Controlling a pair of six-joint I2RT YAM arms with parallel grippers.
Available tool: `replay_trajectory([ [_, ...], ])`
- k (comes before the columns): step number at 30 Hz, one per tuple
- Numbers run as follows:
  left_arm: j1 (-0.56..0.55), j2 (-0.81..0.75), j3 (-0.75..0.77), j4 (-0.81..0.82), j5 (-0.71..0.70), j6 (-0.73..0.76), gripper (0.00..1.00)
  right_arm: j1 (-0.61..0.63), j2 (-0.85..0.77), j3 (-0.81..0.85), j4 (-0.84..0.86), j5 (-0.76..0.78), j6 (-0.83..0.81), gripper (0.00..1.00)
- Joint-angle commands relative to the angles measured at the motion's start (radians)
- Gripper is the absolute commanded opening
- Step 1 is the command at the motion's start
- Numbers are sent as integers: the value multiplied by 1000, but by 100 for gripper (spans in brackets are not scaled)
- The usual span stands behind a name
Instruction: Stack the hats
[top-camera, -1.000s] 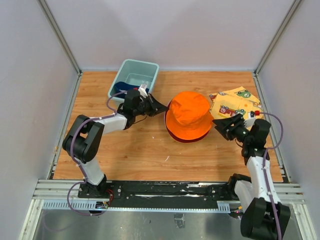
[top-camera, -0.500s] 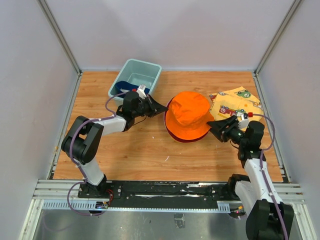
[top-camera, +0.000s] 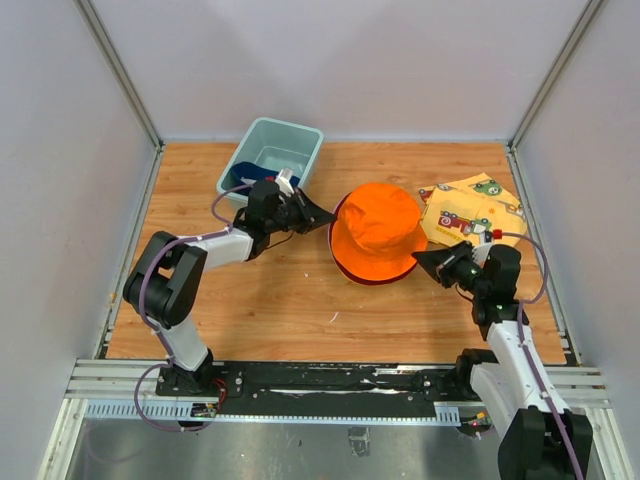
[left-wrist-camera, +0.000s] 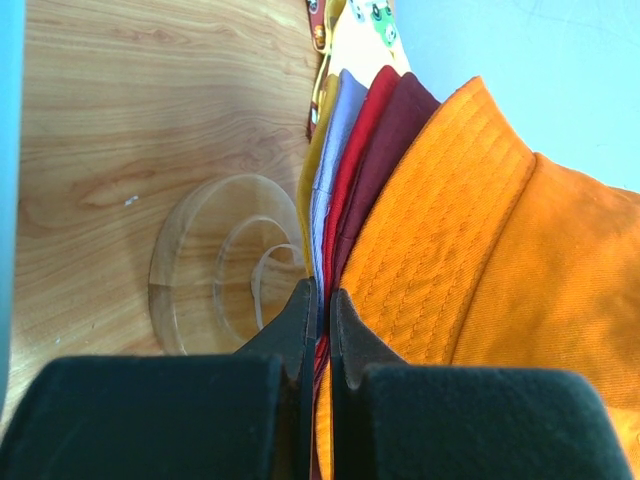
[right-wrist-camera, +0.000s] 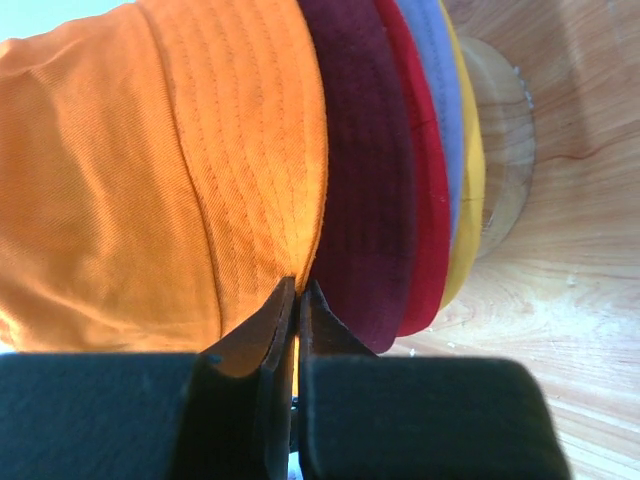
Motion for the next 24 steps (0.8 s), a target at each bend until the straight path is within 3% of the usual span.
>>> replay_trajectory([
  [1, 1, 57, 27, -181, -31, 43, 0, 16, 69, -31, -35, 64, -64, 0],
  [9, -1, 87, 66, -235, -41, 75, 0, 19, 269, -21, 51, 31, -116, 1],
  [22, -1, 91, 79, -274, -56, 90, 0, 18, 266, 42, -23, 22, -165, 1],
  [24, -1, 78, 83, -274, -61, 93, 0, 17, 242, 58, -46, 22, -169, 5],
])
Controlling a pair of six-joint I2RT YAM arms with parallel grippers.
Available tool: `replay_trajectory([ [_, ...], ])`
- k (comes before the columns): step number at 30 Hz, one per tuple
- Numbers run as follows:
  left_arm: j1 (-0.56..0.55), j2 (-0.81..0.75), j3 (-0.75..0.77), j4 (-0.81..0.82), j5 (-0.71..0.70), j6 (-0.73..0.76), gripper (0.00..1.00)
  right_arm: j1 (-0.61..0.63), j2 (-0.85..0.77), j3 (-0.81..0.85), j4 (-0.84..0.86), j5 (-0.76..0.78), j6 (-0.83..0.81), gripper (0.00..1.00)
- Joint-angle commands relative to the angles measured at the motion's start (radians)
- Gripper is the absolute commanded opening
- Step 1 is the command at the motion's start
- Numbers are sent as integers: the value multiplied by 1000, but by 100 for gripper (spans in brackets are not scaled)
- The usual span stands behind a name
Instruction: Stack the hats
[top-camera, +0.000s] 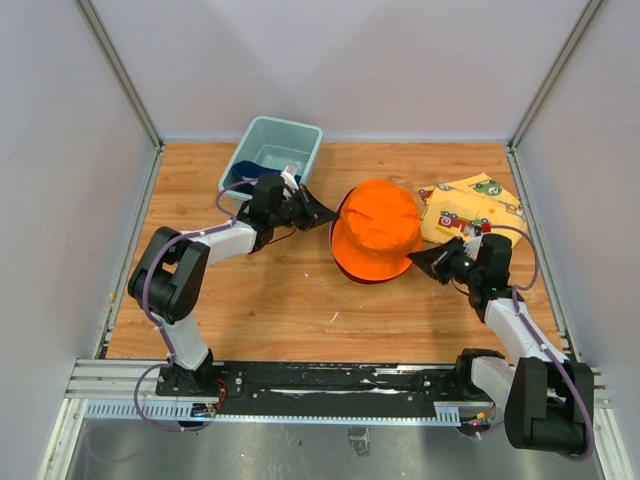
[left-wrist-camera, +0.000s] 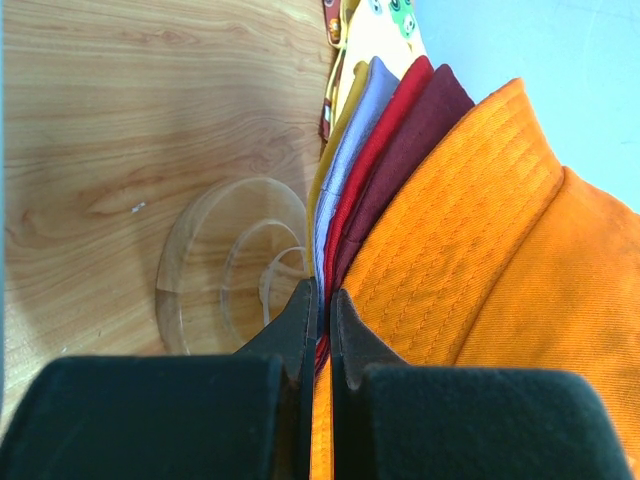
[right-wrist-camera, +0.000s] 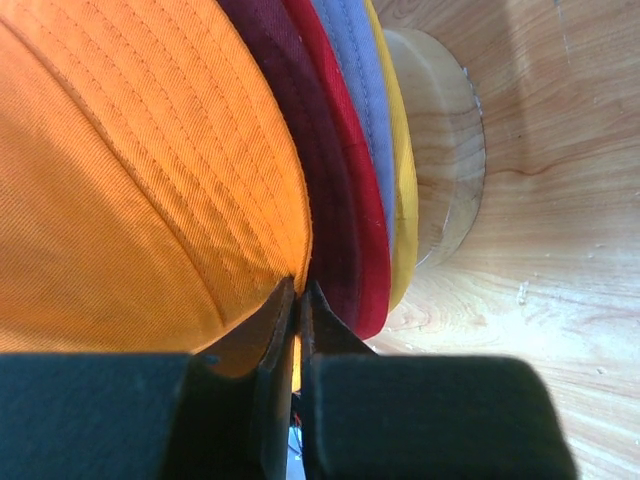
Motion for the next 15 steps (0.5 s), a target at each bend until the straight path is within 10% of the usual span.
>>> replay_trajectory([
  [1, 1, 26, -9, -153, -71, 50, 2, 10, -32, 32, -131, 44, -64, 9],
  [7, 2, -29, 38, -199, -119, 76, 24, -15, -116, 103, -243, 56, -95, 36],
  [15, 2, -81, 65, -233, -156, 87, 46, -52, -169, 143, -338, 52, -121, 43],
])
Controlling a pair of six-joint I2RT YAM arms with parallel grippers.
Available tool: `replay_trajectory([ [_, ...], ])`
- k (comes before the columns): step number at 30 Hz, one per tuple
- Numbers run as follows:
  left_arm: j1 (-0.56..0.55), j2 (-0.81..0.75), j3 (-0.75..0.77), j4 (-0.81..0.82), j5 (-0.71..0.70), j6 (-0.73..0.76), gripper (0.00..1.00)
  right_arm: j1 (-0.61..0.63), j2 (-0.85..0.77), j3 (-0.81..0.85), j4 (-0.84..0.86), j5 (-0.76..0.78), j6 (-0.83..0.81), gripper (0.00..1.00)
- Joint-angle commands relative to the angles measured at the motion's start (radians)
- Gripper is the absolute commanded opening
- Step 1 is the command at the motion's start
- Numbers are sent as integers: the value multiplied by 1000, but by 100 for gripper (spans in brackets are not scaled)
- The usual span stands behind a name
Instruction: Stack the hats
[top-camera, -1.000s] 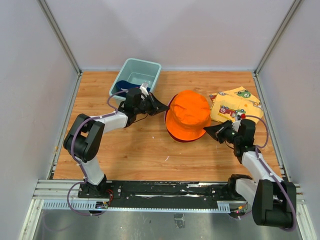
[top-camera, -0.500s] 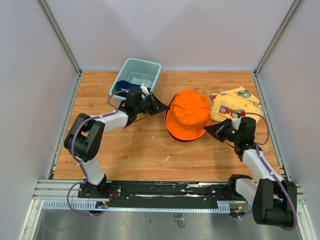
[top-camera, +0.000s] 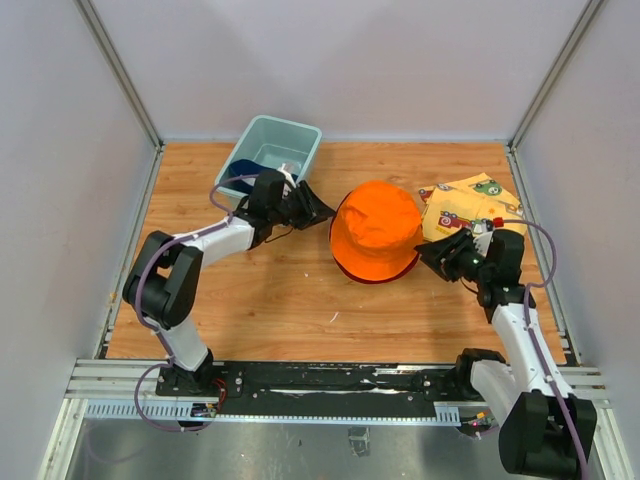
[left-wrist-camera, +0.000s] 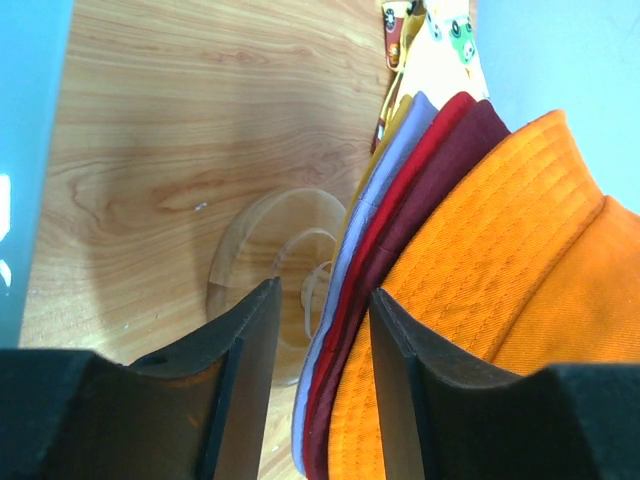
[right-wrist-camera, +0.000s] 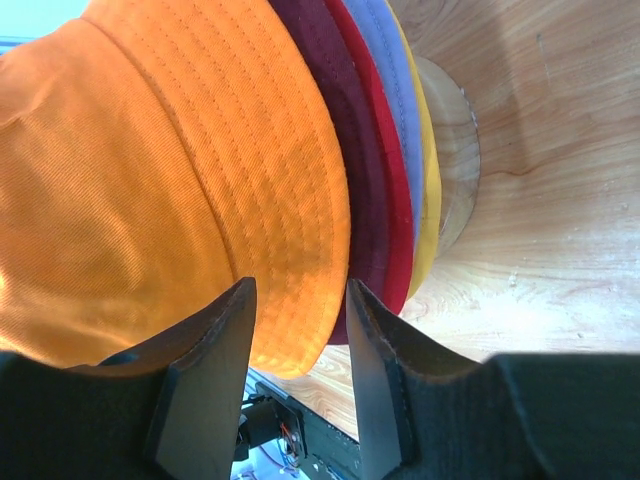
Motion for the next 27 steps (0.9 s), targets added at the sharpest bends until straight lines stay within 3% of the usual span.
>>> replay_trajectory([
  [1, 5, -48, 23, -68, -54, 22, 48, -27, -34, 39, -92, 15, -45, 43],
  [13, 5, -140, 141, -140, -87, 23, 57, -65, -97, 112, -235, 33, -108, 46],
  [21, 24, -179, 461, -509, -360, 242, 69, -63, -86, 164, -264, 43, -134, 47],
  [27, 138, -189, 442, -667, -407, 225, 69, -64, -22, 254, -278, 59, -164, 48],
])
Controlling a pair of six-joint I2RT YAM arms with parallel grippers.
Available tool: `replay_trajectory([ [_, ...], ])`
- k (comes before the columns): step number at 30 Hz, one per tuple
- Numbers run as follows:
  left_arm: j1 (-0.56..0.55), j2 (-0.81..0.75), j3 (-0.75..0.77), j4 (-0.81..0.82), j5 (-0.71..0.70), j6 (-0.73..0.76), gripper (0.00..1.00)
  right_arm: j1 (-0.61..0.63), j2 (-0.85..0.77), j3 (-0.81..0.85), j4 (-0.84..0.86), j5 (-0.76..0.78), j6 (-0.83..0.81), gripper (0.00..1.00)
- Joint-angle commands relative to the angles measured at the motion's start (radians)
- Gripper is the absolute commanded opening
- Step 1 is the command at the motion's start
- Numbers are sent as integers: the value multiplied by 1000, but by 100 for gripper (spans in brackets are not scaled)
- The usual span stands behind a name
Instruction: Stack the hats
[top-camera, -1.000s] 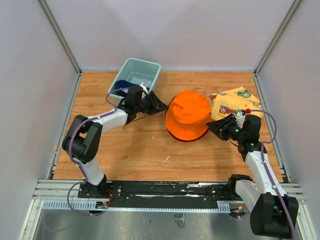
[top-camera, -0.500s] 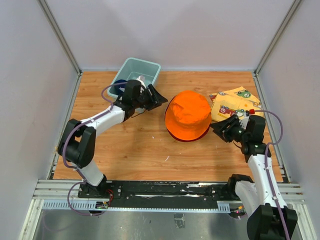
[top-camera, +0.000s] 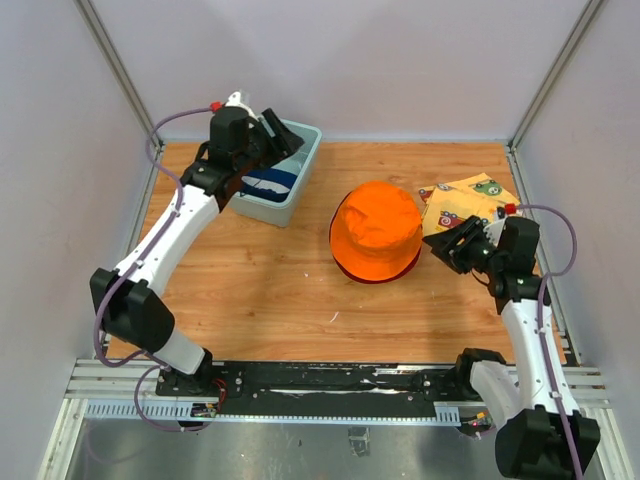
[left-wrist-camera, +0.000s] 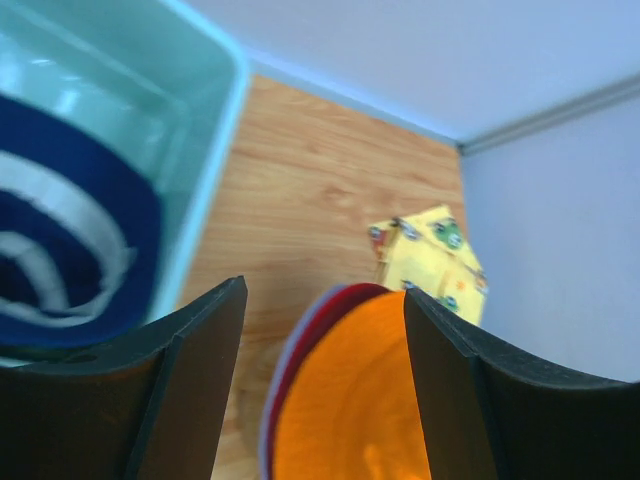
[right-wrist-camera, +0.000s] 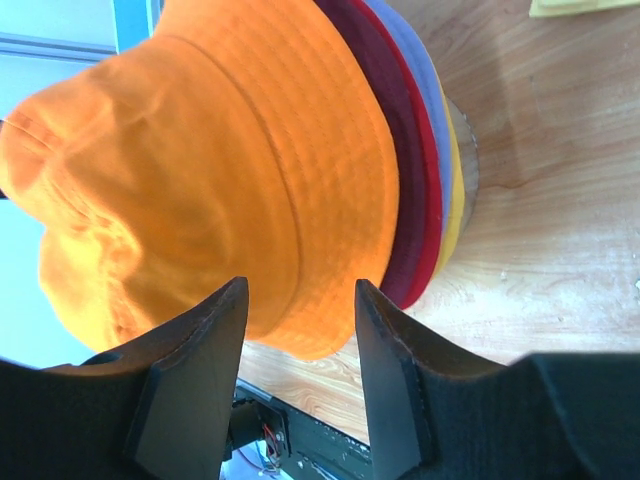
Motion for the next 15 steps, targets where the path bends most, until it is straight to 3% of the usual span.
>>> replay_trajectory([
  [1, 105, -19, -70, -204, -80, -2, 68, -36, 47, 94, -24, 26, -48, 48],
  [7, 263, -88, -232, -171, -13, -166, 67, -36, 132, 193, -41, 34, -67, 49],
  [15, 297, -25, -204, -178, -10, -195, 68, -33, 167, 214, -30, 20, -66, 49],
])
